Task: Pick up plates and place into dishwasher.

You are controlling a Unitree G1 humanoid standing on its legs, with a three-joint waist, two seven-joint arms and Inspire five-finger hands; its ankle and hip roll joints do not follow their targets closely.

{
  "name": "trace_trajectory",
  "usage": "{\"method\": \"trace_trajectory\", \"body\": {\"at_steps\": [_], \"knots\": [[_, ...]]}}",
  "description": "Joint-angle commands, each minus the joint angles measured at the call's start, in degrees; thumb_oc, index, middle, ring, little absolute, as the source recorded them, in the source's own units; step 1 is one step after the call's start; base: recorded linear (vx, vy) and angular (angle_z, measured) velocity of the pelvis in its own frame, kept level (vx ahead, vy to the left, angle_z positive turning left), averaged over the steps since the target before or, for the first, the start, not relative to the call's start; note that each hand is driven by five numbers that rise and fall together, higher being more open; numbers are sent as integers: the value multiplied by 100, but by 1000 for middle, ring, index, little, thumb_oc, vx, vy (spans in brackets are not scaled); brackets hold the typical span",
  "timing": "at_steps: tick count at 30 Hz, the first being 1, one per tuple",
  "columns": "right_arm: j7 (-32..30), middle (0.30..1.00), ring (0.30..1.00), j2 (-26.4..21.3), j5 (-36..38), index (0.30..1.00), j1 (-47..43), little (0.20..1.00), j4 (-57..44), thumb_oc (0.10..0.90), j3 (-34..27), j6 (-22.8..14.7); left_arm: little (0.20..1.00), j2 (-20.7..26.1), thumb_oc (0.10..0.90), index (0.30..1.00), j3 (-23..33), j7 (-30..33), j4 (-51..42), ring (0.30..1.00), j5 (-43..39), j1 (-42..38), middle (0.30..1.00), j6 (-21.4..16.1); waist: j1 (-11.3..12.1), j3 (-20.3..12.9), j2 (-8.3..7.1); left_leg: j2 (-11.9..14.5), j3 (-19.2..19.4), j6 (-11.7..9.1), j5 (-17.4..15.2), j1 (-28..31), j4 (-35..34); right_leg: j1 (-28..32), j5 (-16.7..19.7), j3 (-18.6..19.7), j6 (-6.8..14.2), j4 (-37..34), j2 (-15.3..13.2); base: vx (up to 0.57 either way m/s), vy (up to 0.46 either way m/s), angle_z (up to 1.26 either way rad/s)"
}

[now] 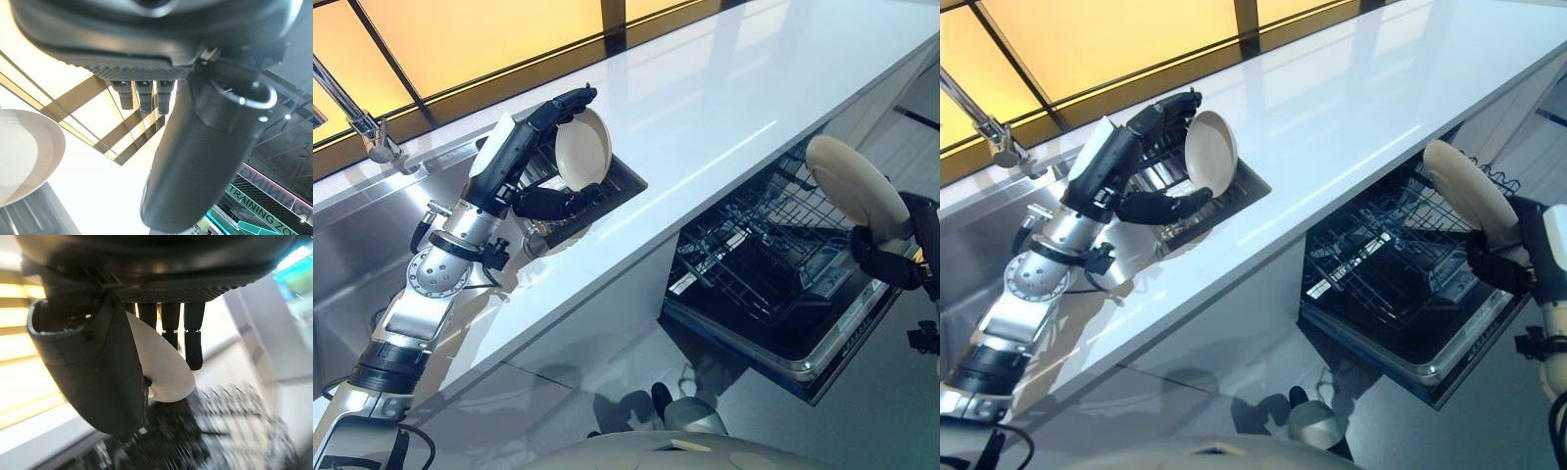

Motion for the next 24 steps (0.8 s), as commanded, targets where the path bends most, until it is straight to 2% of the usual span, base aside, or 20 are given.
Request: {"method": "trace_trajectory", "body": {"at_steps": [1, 2, 10, 17, 23, 24], "knots": [[296, 300, 300, -277, 586, 300, -407, 200, -259, 100, -274, 38, 900, 315, 800, 900, 471, 357, -232, 900, -298, -568, 900, -280, -15, -383, -113, -184, -186, 172, -355, -73, 87, -185, -220, -123, 501, 312, 295, 0, 0, 0], [773, 300, 300, -324, 755, 300, -388, 200, -217, 100, -150, 203, 900, 391, 800, 900, 429, 379, -265, 900, -329, -623, 900, -239, -11, -376, -124, -184, -181, 167, -352, -77, 83, -191, -215, -154, 504, 311, 280, -30, -35, 1], [1782, 300, 300, -513, 973, 300, -614, 200, 259, 100, 540, 767, 900, 499, 800, 900, 141, 486, -266, 900, -359, -853, 900, -244, 88, -354, -181, -180, -203, 134, -321, -93, 72, -167, -174, -274, 508, 271, 225, -7, -17, 2], [1849, 300, 300, -457, 989, 300, -992, 200, 643, 100, 1187, 914, 900, 487, 800, 900, -114, 502, -260, 900, -392, -1016, 900, -251, 225, -339, -204, -181, -244, 128, -317, -94, 70, -131, -158, -373, 509, 240, 180, -4, -17, 6], [1622, 300, 300, -357, 839, 300, -1497, 200, 1165, 100, 1831, 1019, 900, 422, 800, 900, -360, 514, -298, 900, -423, -1186, 900, -204, 383, -328, -213, -184, -294, 135, -321, -85, 74, -71, -150, -463, 506, 204, 132, -2, -17, 6], [1569, 300, 300, -329, 858, 300, -1729, 200, 1365, 100, 2042, 1121, 900, 410, 800, 900, -451, 509, -298, 900, -458, -1251, 900, -217, 470, -338, -216, -187, -308, 136, -305, -95, 69, -77, -133, -494, 494, 198, 115, -4, -27, 6]]}}
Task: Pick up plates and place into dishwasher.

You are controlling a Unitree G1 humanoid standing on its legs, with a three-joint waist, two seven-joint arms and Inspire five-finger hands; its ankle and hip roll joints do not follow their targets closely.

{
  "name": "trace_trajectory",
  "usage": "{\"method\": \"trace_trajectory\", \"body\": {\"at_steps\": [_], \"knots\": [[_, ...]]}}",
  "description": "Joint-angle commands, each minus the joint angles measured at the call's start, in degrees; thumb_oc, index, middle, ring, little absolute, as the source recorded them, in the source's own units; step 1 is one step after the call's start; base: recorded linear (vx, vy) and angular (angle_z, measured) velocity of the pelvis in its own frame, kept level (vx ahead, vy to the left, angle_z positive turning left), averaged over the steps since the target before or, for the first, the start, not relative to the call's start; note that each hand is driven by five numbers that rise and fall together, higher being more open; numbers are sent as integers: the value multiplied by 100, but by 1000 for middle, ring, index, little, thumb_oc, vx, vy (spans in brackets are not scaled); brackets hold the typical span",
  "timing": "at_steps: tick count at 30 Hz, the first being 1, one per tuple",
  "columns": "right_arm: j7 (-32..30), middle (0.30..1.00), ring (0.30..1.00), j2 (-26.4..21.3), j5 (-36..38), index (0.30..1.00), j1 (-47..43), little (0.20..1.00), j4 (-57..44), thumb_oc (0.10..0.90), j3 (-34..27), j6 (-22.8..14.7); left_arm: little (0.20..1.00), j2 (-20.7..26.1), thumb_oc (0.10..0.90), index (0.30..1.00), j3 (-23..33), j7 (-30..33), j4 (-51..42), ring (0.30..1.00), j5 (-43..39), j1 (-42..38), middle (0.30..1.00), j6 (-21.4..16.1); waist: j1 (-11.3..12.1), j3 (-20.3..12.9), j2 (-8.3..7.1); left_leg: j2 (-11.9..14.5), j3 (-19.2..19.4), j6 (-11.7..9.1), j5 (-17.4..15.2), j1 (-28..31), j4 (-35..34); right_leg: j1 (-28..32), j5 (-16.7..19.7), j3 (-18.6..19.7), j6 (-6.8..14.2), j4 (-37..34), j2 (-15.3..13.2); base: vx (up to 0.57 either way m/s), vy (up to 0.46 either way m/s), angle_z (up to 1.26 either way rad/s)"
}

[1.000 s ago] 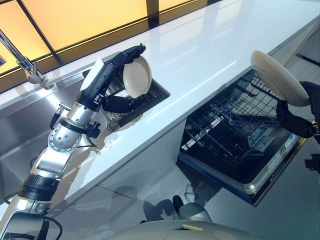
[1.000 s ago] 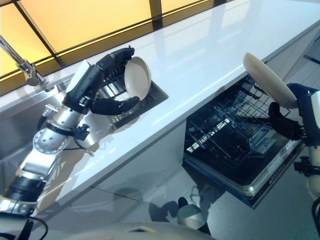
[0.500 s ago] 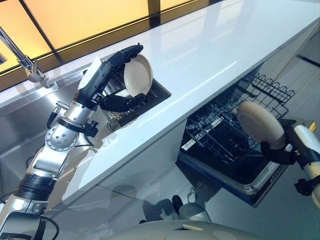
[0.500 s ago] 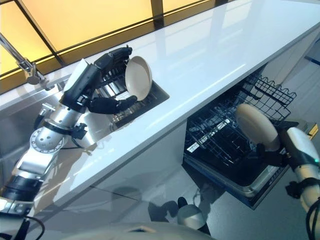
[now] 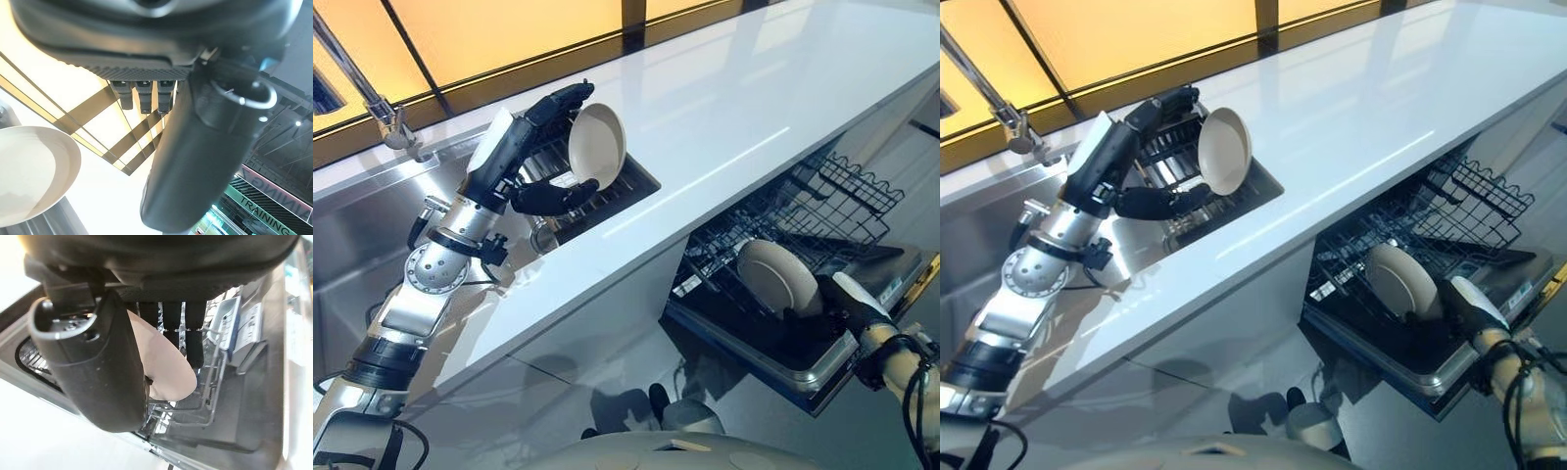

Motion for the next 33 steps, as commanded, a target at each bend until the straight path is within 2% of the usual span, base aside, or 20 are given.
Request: {"method": "trace_trajectory", "body": {"at_steps": [1, 7, 10, 18, 25, 26, 27, 28, 33], "knots": [[-442, 300, 300, -307, 245, 300, -950, 200, 131, 100, 55, -75, 900, 214, 800, 900, -168, 317, -301, 900, -425, -998, 900, -343, 223, -321, -108, -184, -106, 124, -343, -24, 68, -112, -152, -247, 522, 193, 158, -6, -30, 8], [-624, 300, 300, -319, 262, 300, -1611, 200, 1005, 100, 657, 79, 900, 123, 800, 900, -411, 285, -314, 900, -459, -1228, 900, -317, 448, -309, -99, -200, -195, 132, -367, -16, 76, -50, -161, -364, 515, 177, 101, 3, -11, 7], [-508, 300, 300, -371, 452, 300, -1984, 200, 1475, 100, 991, 199, 900, 125, 800, 900, -537, 272, -331, 900, -538, -1377, 900, -286, 591, -313, -92, -205, -253, 130, -378, -7, 72, 5, -170, -457, 512, 157, 63, 11, -10, 7], [-270, 300, 300, -250, 628, 300, -2537, 200, 2168, 100, 1511, 406, 900, 74, 800, 900, -638, 208, -334, 900, -613, -1521, 900, -250, 797, -305, -102, -214, -357, 122, -389, -9, 75, 93, -204, -607, 492, 129, 13, 7, -5, 11], [-327, 300, 300, -77, 738, 300, -2667, 200, 2362, 100, 1649, 263, 900, 24, 800, 900, -628, 157, -322, 900, -633, -1520, 900, -257, 871, -296, -108, -216, -415, 131, -390, 15, 59, 139, -204, -653, 479, 99, 9, 12, 0, 5], [-369, 420, 420, -65, 736, 420, -2636, 340, 2293, 240, 1651, 271, 900, 22, 800, 900, -613, 166, -323, 900, -630, -1505, 900, -262, 865, -290, -109, -214, -414, 128, -389, 18, 60, 145, -202, -651, 479, 91, 7, 0, 0, 0], [-395, 698, 698, -61, 742, 698, -2629, 664, 2265, 564, 1654, 283, 900, 16, 800, 900, -606, 162, -315, 900, -631, -1505, 900, -266, 862, -288, -111, -214, -412, 128, -389, 19, 61, 146, -201, -649, 479, 89, 7, 0, 0, 0], [-454, 900, 900, -58, 742, 900, -2628, 900, 2224, 800, 1659, 284, 900, 22, 800, 900, -599, 165, -306, 900, -648, -1507, 900, -272, 856, -288, -112, -212, -409, 127, -390, 25, 59, 148, -202, -646, 479, 87, 8, 0, 0, 0], [-570, 900, 900, -36, 684, 900, -2547, 900, 1946, 800, 1576, 338, 900, -30, 800, 900, -557, 170, -293, 900, -576, -1475, 900, -283, 809, -254, -114, -197, -381, 120, -388, 39, 60, 152, -206, -624, 483, 93, 13, 0, 0, 0]]}}
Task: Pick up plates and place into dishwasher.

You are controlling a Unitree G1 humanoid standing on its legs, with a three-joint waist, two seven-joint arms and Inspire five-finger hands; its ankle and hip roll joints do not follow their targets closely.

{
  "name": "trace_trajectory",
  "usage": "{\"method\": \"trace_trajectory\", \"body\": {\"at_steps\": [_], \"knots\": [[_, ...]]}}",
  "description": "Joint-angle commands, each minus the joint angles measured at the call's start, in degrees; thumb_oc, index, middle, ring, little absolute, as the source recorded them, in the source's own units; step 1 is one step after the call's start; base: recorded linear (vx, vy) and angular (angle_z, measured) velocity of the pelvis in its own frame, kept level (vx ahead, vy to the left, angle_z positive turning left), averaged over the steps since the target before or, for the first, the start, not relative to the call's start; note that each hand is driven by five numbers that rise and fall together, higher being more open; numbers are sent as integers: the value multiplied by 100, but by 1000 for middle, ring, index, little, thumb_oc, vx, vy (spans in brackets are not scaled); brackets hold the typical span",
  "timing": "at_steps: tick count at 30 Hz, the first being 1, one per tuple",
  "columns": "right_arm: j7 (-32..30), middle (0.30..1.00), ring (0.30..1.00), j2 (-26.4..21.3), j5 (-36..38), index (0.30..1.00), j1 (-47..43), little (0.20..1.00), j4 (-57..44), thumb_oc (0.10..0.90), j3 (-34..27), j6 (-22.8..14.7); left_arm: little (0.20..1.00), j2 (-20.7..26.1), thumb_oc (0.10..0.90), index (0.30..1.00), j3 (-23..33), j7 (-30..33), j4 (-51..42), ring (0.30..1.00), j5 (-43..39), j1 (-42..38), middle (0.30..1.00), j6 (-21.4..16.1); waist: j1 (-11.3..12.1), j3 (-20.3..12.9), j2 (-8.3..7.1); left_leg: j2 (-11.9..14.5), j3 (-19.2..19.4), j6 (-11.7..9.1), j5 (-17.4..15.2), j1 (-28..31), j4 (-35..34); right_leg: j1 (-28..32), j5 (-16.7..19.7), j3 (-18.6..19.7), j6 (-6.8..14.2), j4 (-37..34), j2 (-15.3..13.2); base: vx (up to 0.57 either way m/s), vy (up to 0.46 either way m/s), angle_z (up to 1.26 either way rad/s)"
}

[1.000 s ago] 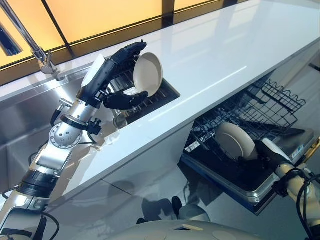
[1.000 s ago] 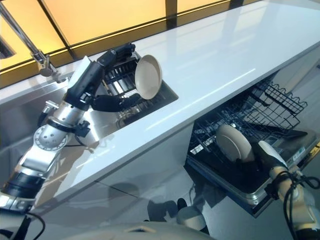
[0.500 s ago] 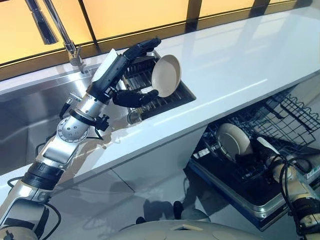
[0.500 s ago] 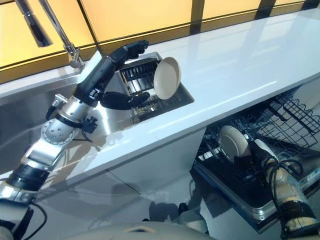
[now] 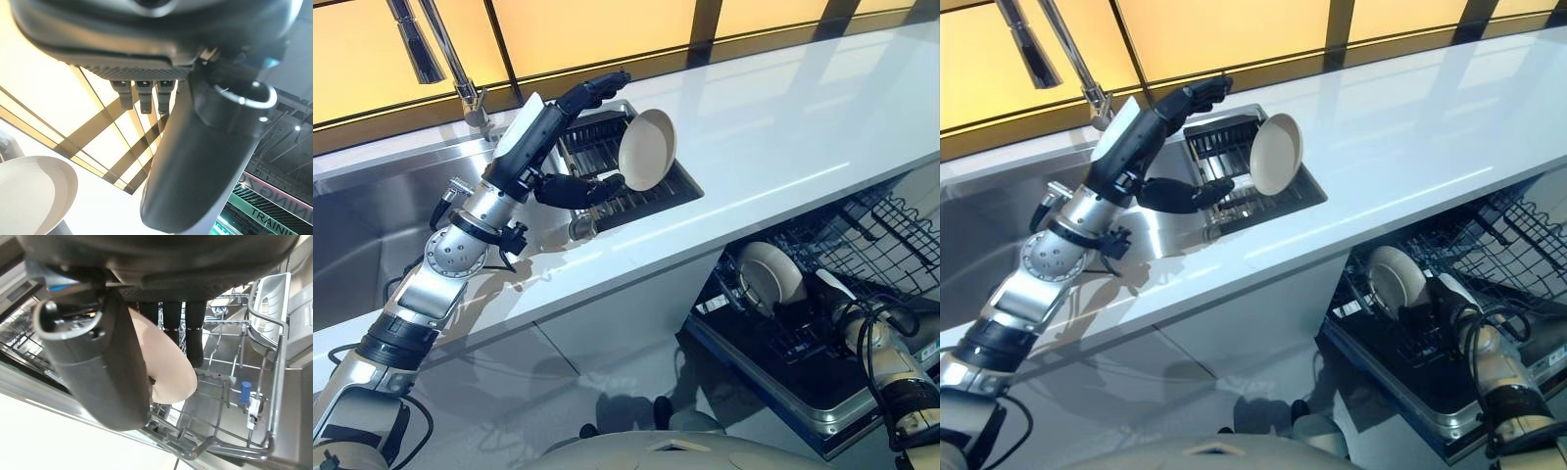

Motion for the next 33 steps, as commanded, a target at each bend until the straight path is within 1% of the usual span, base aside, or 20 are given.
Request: {"method": "trace_trajectory", "body": {"at_steps": [1, 8, 11, 16, 23, 25, 26, 27, 30, 33], "knots": [[-253, 900, 900, -45, 108, 900, -613, 900, -329, 800, 121, -289, 900, -85, 800, 900, -45, 181, -284, 900, -462, -911, 900, -297, 125, -245, -74, -201, 16, 116, -541, -4, 60, -53, -200, -206, 483, 93, 84, 0, 0, 0], [-382, 900, 900, -66, 4, 900, -279, 900, -856, 800, -236, -364, 900, -106, 800, 900, 59, 197, -243, 900, -392, -791, 900, -354, 4, -229, -73, -185, 90, 121, -538, 11, 58, -76, -207, -144, 484, 104, 109, 0, 0, 0], [-469, 900, 900, -96, -84, 900, -105, 900, -1185, 800, -462, -394, 900, -88, 800, 900, 150, 206, -258, 900, -376, -727, 900, -358, -67, -210, -71, -176, 121, 123, -538, 19, 58, -95, -213, -104, 488, 122, 124, 0, 0, 0], [-573, 900, 900, -5, -211, 900, 310, 900, -1840, 800, -920, -439, 900, -67, 800, 900, 357, 201, -301, 900, -333, -542, 900, -365, -209, -202, -51, -172, 178, 133, -542, 40, 53, -117, -226, -30, 494, 141, 156, -1, 5, -4], [-812, 900, 900, 77, -259, 900, 819, 900, -2619, 800, -1525, -683, 900, -11, 800, 900, 618, 214, -315, 900, -289, -313, 900, -418, -398, -199, -19, -171, 271, 138, -550, 46, 51, -167, -240, 72, 505, 172, 191, -1, 16, -8], [-881, 900, 900, 63, -167, 900, 974, 900, -2848, 800, -1758, -781, 900, 17, 800, 900, 703, 233, -332, 900, -276, -250, 900, -413, -460, -199, -9, -169, 297, 139, -549, 46, 48, -188, -235, 105, 512, 181, 201, 3, 27, -6], [-935, 900, 900, 52, -126, 900, 1100, 900, -3069, 800, -1958, -820, 900, 60, 800, 900, 765, 261, -327, 900, -295, -203, 900, -409, -527, -182, 14, -169, 308, 148, -581, 74, 51, -177, -261, 115, 527, 194, 208, 0, 0, 0], [-952, 900, 900, 57, -127, 900, 1113, 900, -3094, 800, -1982, -838, 900, 64, 800, 900, 774, 263, -323, 900, -296, -199, 900, -410, -525, -190, 10, -169, 324, 143, -558, 58, 47, -201, -241, 129, 518, 195, 210, 0, 0, 0], [-1150, 900, 900, 93, -201, 900, 1344, 900, -3448, 800, -2299, -998, 900, 89, 800, 900, 869, 298, -310, 900, -284, -142, 900, -386, -629, -168, 46, -176, 359, 157, -591, 79, 54, -211, -267, 175, 541, 226, 226, 1, 26, -7], [-1274, 900, 900, 112, -233, 900, 1437, 900, -3644, 800, -2437, -1058, 900, 119, 800, 900, 913, 308, -313, 900, -308, -125, 900, -366, -668, -174, 65, -184, 378, 161, -593, 72, 53, -237, -270, 208, 548, 242, 238, 1, 21, -10]]}}
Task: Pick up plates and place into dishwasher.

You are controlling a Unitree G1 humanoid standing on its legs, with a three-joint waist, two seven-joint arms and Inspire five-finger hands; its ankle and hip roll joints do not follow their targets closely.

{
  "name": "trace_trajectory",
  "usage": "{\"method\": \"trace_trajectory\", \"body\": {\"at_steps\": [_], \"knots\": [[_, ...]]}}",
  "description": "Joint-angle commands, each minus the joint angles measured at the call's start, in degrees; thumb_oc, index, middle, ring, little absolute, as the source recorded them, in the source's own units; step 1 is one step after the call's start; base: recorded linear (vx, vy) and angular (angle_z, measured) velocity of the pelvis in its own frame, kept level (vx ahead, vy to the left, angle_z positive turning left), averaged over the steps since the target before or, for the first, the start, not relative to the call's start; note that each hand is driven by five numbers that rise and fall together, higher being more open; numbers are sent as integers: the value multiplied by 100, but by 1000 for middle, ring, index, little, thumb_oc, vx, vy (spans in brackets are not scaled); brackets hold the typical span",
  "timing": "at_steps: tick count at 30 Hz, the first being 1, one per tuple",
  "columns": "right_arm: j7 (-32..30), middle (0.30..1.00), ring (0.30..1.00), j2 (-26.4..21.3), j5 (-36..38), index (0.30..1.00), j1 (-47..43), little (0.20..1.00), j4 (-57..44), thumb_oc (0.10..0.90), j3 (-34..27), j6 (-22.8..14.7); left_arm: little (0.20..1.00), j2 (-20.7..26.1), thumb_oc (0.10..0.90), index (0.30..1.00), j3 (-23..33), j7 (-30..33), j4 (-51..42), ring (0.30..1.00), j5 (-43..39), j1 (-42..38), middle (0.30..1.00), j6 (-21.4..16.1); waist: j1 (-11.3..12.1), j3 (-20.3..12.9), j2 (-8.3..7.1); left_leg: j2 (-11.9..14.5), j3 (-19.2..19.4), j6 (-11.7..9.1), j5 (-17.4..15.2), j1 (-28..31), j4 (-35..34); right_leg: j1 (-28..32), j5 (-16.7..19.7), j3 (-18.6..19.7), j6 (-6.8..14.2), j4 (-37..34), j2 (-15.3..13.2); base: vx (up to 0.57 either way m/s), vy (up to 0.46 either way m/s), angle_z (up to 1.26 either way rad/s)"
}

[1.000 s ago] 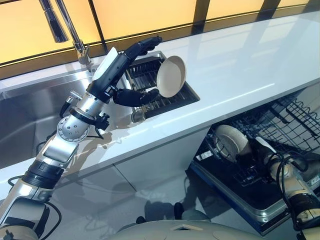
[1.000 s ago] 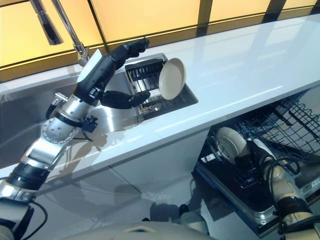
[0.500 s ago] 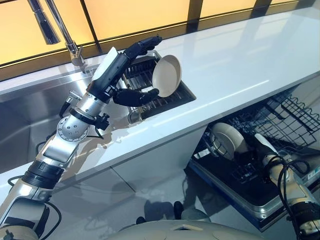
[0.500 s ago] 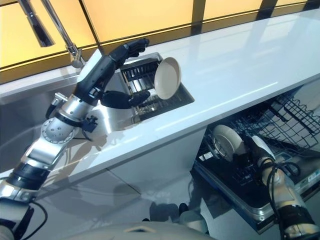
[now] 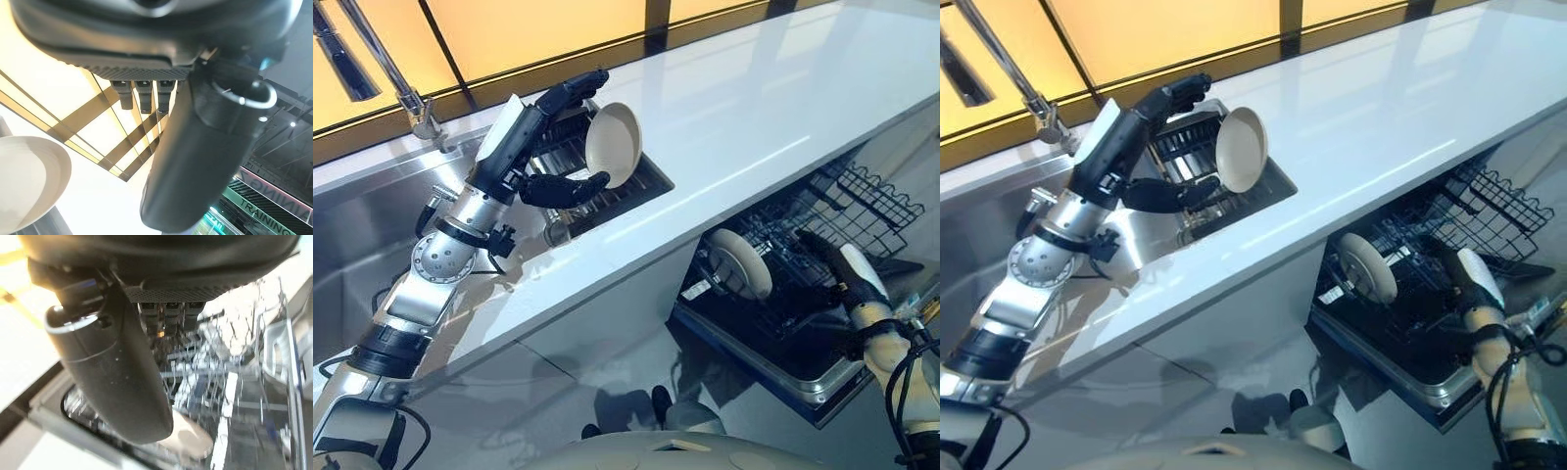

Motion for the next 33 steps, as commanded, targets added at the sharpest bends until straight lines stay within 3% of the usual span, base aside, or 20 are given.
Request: {"method": "trace_trajectory", "body": {"at_steps": [1, 13, 22, 23, 26, 33], "knots": [[-558, 900, 900, -227, -104, 900, -462, 900, -647, 800, -645, -583, 900, 124, 800, 900, 518, 316, -299, 900, -305, -446, 900, -355, -78, -227, -4, -184, 70, 165, -515, 87, 56, -98, -266, -84, 543, 242, 178, 1, 19, -12], [-908, 900, 900, -265, -248, 900, -281, 900, -1338, 800, -956, -827, 900, 275, 800, 900, 610, 576, -197, 900, -45, -436, 900, -54, -172, -278, 73, -200, 110, 168, -510, 57, 54, -165, -280, 5, 552, 269, 211, 4, 6, -7], [-981, 900, 900, -651, -229, 900, -373, 900, -1702, 800, -997, -852, 900, 946, 800, 900, 382, 611, 481, 900, 39, -1086, 900, 274, -240, -313, 163, -196, 175, 141, -479, 53, 50, -184, -274, 20, 557, 273, 214, 4, 0, 0], [-950, 900, 900, -765, -233, 900, -384, 900, -1812, 800, -1014, -930, 900, 1297, 800, 900, 292, 566, 852, 900, -166, -1466, 900, 467, -293, -330, 235, -198, 216, 133, -478, 42, 49, -209, -278, 33, 569, 277, 212, 32, 0, 0], [-848, 900, 900, -887, -246, 900, -358, 900, -1910, 800, -1038, -942, 900, 1587, 800, 900, 127, 540, 1254, 900, -230, -1855, 900, 686, -333, -352, 298, -200, 253, 125, -469, 34, 50, -229, -276, 50, 576, 273, 215, 38, -4, -2], [-736, 900, 900, -1134, -124, 900, -339, 900, -1990, 800, -1074, -1025, 900, 1953, 800, 900, -201, 298, 2285, 900, -446, -2532, 900, 952, -427, -361, 420, -200, 343, 116, -451, 39, 59, -254, -271, 73, 581, 280, 216, 56, -2, -4]]}}
